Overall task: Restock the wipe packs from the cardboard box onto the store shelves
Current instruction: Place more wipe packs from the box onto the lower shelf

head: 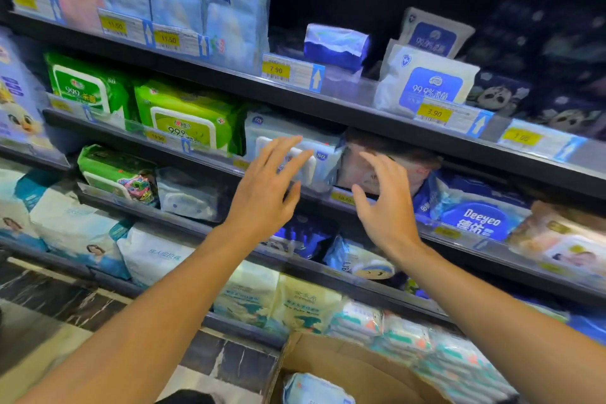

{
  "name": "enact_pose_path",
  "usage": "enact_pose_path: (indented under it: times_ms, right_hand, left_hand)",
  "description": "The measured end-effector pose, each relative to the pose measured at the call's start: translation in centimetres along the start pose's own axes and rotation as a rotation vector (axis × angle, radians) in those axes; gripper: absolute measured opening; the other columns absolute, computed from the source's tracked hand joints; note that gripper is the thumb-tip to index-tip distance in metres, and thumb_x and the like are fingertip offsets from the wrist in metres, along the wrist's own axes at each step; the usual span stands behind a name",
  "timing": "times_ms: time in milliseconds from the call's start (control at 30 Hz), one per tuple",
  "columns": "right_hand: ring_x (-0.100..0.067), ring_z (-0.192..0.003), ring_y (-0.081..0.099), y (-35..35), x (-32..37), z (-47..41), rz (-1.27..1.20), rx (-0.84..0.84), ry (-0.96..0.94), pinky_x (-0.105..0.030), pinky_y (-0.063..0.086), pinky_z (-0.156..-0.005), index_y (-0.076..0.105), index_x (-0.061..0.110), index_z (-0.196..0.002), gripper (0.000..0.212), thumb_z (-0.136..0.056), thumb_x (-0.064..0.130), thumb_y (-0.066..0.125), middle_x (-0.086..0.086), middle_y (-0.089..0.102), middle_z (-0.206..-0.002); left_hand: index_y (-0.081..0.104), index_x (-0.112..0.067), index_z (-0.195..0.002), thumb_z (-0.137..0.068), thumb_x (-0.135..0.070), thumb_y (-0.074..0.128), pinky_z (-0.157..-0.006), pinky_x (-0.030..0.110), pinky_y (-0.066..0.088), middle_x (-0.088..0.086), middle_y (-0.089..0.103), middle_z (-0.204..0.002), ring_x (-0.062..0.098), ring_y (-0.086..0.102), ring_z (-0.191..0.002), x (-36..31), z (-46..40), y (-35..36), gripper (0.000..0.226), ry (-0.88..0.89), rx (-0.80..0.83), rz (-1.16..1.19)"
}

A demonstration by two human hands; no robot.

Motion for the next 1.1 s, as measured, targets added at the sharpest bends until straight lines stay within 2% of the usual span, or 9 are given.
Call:
enact_pose_path:
  times_ms: [167, 267, 400, 467, 600, 700, 867, 1000, 1100]
  right_hand:
    - [-0.034, -0.121, 0.042, -1.3, -3.1, -0.4, 0.377, 0.18, 0.039, -0.05, 0.039, -0.103, 0.048, 0.018, -0.142, 0.052, -0.097, 0.043, 0.056, -0.007, 0.049, -0.132]
    - [-0.034, -0.134, 0.037, -1.5, -4.3, -0.1, 0.499, 0.3, 0.069, -0.052, 0.038, -0.103, 0.042, 0.022, -0.147, 0.057, -0.1, 0.055, 0.042, -0.008, 0.041, -0.146]
    - [-0.034, -0.132, 0.04, -1.8, -4.5, -0.3, 0.505, 0.284, 0.057, -0.051, 0.04, -0.103, 0.044, 0.021, -0.146, 0.06, -0.099, 0.058, 0.039, -0.008, 0.044, -0.145]
    - [-0.032, -0.128, 0.043, -1.9, -4.3, 0.0, 0.48, 0.257, 0.013, -0.048, 0.04, -0.102, 0.046, 0.019, -0.144, 0.058, -0.099, 0.057, 0.041, -0.006, 0.046, -0.143]
    - [-0.025, -0.12, 0.045, -2.1, -4.9, 1.8, 0.469, 0.202, -0.116, -0.042, 0.042, -0.103, 0.045, 0.023, -0.145, 0.056, -0.1, 0.056, 0.036, 0.004, 0.048, -0.14]
    - [-0.026, -0.115, 0.05, -1.4, -6.0, 2.3, 0.482, 0.273, -0.045, -0.042, 0.042, -0.103, 0.04, 0.022, -0.149, 0.064, -0.1, 0.061, 0.027, 0.005, 0.05, -0.141]
    - [-0.031, -0.121, 0.05, -0.8, -5.9, 1.2, 0.498, 0.342, -0.007, -0.043, 0.04, -0.105, 0.041, 0.019, -0.149, 0.071, -0.099, 0.064, 0.019, -0.001, 0.051, -0.142]
    - [-0.034, -0.119, 0.052, -0.6, -5.3, 0.3, 0.484, 0.38, 0.028, -0.045, 0.042, -0.101, 0.044, 0.015, -0.146, 0.068, -0.1, 0.062, 0.025, -0.008, 0.054, -0.139]
    - [-0.035, -0.117, 0.054, -0.6, -5.7, -0.3, 0.47, 0.393, 0.072, -0.047, 0.044, -0.096, 0.049, 0.016, -0.139, 0.069, -0.099, 0.065, 0.022, -0.011, 0.059, -0.132]
  left_hand:
    - [0.039, -0.025, -0.151, -0.099, -0.041, 0.047, -0.117, 0.052, 0.027, 0.001, 0.032, -0.159, 0.032, 0.027, -0.147, -2.1, -1.1, 2.1, 0.056, -0.01, 0.163, -0.206]
    - [0.039, -0.028, -0.152, -0.099, -0.048, 0.035, -0.12, 0.051, 0.022, -0.002, 0.031, -0.161, 0.03, 0.024, -0.149, -1.8, -1.4, 2.7, 0.056, -0.056, 0.225, -0.303]
    - [0.034, -0.026, -0.154, -0.103, -0.052, 0.032, -0.122, 0.05, 0.016, 0.0, 0.021, -0.164, 0.03, 0.01, -0.153, -1.9, -2.7, 3.4, 0.057, -0.14, 0.368, -0.274]
    - [0.033, -0.026, -0.154, -0.103, -0.051, 0.034, -0.121, 0.048, 0.017, 0.0, 0.018, -0.164, 0.03, 0.008, -0.153, -1.6, -2.8, 3.3, 0.057, -0.146, 0.387, -0.243]
    - [0.043, -0.023, -0.148, -0.1, -0.05, 0.034, -0.11, 0.046, 0.038, 0.004, 0.033, -0.155, 0.031, 0.034, -0.139, -0.3, -1.5, 2.0, 0.056, -0.073, 0.308, -0.32]
    - [0.038, -0.023, -0.152, -0.101, -0.051, 0.028, -0.108, 0.041, 0.04, 0.004, 0.038, -0.153, 0.028, 0.045, -0.131, 0.5, -1.0, 1.9, 0.059, -0.102, 0.345, -0.345]
    - [0.038, -0.014, -0.152, -0.1, -0.054, 0.022, -0.118, 0.043, 0.03, 0.009, 0.044, -0.153, 0.03, 0.038, -0.141, 1.5, -1.7, 2.4, 0.067, -0.041, 0.463, -0.375]
    - [0.046, -0.013, -0.147, -0.099, -0.058, 0.019, -0.111, 0.042, 0.036, 0.01, 0.052, -0.144, 0.029, 0.045, -0.134, 1.3, -3.6, 2.4, 0.071, -0.042, 0.563, -0.325]
    - [0.043, -0.017, -0.149, -0.103, -0.057, 0.024, -0.112, 0.041, 0.035, 0.008, 0.045, -0.151, 0.027, 0.039, -0.14, 1.2, -4.6, 3.1, 0.064, -0.075, 0.627, -0.329]
Point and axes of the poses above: each hand's wrist, its own z-axis away from the middle knuckle, its own y-axis out of the palm, x = y × z, the point moved 2 cm from there along -z, towards the middle knuckle
